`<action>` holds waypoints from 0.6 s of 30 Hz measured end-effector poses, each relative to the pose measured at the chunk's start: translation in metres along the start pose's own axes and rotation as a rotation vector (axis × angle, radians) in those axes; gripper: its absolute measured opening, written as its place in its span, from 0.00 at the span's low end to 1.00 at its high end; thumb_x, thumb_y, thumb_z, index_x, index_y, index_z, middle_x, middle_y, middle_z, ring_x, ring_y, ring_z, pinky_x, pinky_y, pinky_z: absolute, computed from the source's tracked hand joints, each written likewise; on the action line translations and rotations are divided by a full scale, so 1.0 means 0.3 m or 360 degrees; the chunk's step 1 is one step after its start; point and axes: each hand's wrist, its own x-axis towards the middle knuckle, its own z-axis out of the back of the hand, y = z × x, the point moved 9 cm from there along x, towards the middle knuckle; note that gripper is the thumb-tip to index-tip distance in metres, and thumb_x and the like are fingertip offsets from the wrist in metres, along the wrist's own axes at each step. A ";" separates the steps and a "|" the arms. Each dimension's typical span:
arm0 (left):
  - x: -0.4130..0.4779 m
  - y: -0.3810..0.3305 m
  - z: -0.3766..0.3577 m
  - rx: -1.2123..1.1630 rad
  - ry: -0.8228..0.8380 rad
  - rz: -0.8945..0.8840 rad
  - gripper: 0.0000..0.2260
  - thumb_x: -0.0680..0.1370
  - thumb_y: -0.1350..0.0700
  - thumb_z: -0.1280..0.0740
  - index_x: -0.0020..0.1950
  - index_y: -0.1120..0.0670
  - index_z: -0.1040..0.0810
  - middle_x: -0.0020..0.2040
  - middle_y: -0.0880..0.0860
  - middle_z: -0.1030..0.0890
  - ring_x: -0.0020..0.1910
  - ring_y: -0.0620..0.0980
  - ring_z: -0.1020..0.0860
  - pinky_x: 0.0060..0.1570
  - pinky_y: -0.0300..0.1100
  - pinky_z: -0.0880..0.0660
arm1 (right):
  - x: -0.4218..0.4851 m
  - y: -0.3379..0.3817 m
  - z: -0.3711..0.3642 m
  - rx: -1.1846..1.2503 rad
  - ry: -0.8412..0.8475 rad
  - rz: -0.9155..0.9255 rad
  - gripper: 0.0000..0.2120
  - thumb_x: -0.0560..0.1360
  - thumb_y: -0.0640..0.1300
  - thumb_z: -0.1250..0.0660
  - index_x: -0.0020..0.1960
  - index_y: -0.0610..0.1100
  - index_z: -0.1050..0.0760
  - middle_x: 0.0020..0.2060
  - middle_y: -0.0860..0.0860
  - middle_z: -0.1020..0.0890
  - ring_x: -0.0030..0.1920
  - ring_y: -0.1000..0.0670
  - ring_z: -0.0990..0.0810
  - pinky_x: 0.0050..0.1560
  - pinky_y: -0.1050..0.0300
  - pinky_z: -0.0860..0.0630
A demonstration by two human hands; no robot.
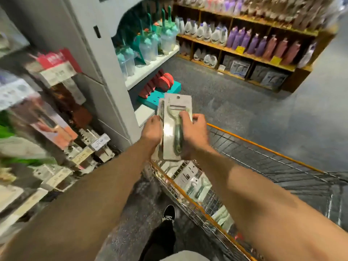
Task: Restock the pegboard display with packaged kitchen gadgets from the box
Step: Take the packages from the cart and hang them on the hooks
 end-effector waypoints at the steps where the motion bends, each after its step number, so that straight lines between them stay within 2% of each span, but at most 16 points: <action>1: -0.054 -0.031 0.057 -0.0028 -0.0068 0.0014 0.22 0.87 0.50 0.47 0.72 0.62 0.26 0.72 0.64 0.24 0.70 0.65 0.26 0.70 0.55 0.28 | -0.052 0.053 -0.013 0.0034 0.0036 0.0052 0.19 0.76 0.60 0.31 0.57 0.48 0.26 0.46 0.53 0.18 0.46 0.52 0.20 0.44 0.55 0.26; 4: -0.165 -0.093 0.235 -0.0057 -0.0368 0.0048 0.23 0.89 0.52 0.53 0.72 0.64 0.27 0.73 0.66 0.26 0.71 0.64 0.27 0.68 0.51 0.32 | -0.168 0.190 -0.061 0.0134 0.0072 0.0214 0.17 0.76 0.58 0.32 0.55 0.46 0.26 0.43 0.53 0.19 0.43 0.51 0.21 0.43 0.52 0.28; 8: -0.303 -0.098 0.532 -0.0245 -0.0656 0.0135 0.28 0.89 0.47 0.55 0.76 0.65 0.31 0.75 0.66 0.28 0.73 0.64 0.28 0.71 0.50 0.33 | -0.341 0.375 -0.160 0.0179 0.0174 0.0351 0.14 0.77 0.58 0.35 0.55 0.49 0.27 0.47 0.49 0.19 0.50 0.45 0.21 0.49 0.49 0.27; 10: -0.351 -0.082 0.672 -0.0470 -0.0768 0.0157 0.32 0.87 0.40 0.54 0.75 0.63 0.28 0.75 0.64 0.26 0.71 0.64 0.27 0.74 0.53 0.33 | -0.402 0.446 -0.209 0.0188 0.0222 0.0416 0.16 0.76 0.60 0.36 0.56 0.49 0.26 0.48 0.47 0.18 0.51 0.42 0.21 0.51 0.48 0.26; 12: -0.376 -0.044 0.838 -0.0699 -0.0858 0.0150 0.44 0.79 0.24 0.51 0.73 0.58 0.23 0.74 0.60 0.24 0.68 0.63 0.23 0.74 0.55 0.31 | -0.476 0.519 -0.278 0.0207 0.0297 0.0489 0.16 0.80 0.58 0.36 0.59 0.46 0.26 0.51 0.46 0.18 0.53 0.44 0.21 0.51 0.53 0.31; 13: -0.339 0.011 0.918 -0.0812 -0.0863 0.0141 0.52 0.69 0.14 0.50 0.71 0.54 0.21 0.71 0.58 0.21 0.65 0.62 0.20 0.72 0.57 0.28 | -0.522 0.551 -0.309 0.0209 0.0327 0.0526 0.17 0.82 0.58 0.37 0.59 0.45 0.26 0.53 0.46 0.19 0.54 0.45 0.22 0.51 0.55 0.32; 14: -0.291 0.050 0.986 -0.0896 -0.0786 0.0114 0.57 0.58 0.10 0.47 0.69 0.51 0.18 0.67 0.57 0.17 0.62 0.62 0.17 0.69 0.58 0.25 | -0.562 0.584 -0.346 0.0215 0.0364 0.0560 0.18 0.83 0.59 0.39 0.59 0.45 0.26 0.54 0.47 0.19 0.54 0.46 0.23 0.51 0.57 0.33; 15: -0.288 0.058 1.049 -0.0972 -0.0684 0.0076 0.58 0.53 0.09 0.43 0.67 0.48 0.17 0.63 0.57 0.15 0.60 0.62 0.16 0.67 0.60 0.23 | -0.607 0.618 -0.393 0.0226 0.0406 0.0602 0.18 0.83 0.60 0.40 0.59 0.45 0.26 0.54 0.47 0.19 0.53 0.47 0.23 0.50 0.58 0.34; 17: -0.341 0.020 1.151 -0.1094 -0.0532 -0.0049 0.54 0.53 0.12 0.36 0.66 0.47 0.16 0.62 0.58 0.15 0.60 0.62 0.15 0.68 0.62 0.24 | -0.699 0.685 -0.464 0.0191 0.0470 0.0677 0.17 0.85 0.58 0.42 0.58 0.45 0.27 0.48 0.50 0.20 0.47 0.50 0.24 0.45 0.61 0.36; 18: -0.471 -0.045 1.198 -0.1114 -0.0522 -0.0083 0.51 0.56 0.13 0.35 0.66 0.48 0.15 0.63 0.58 0.15 0.60 0.62 0.16 0.68 0.61 0.24 | -0.766 0.725 -0.519 0.0199 0.0524 0.0722 0.16 0.85 0.57 0.42 0.57 0.44 0.27 0.45 0.53 0.21 0.44 0.52 0.24 0.42 0.62 0.37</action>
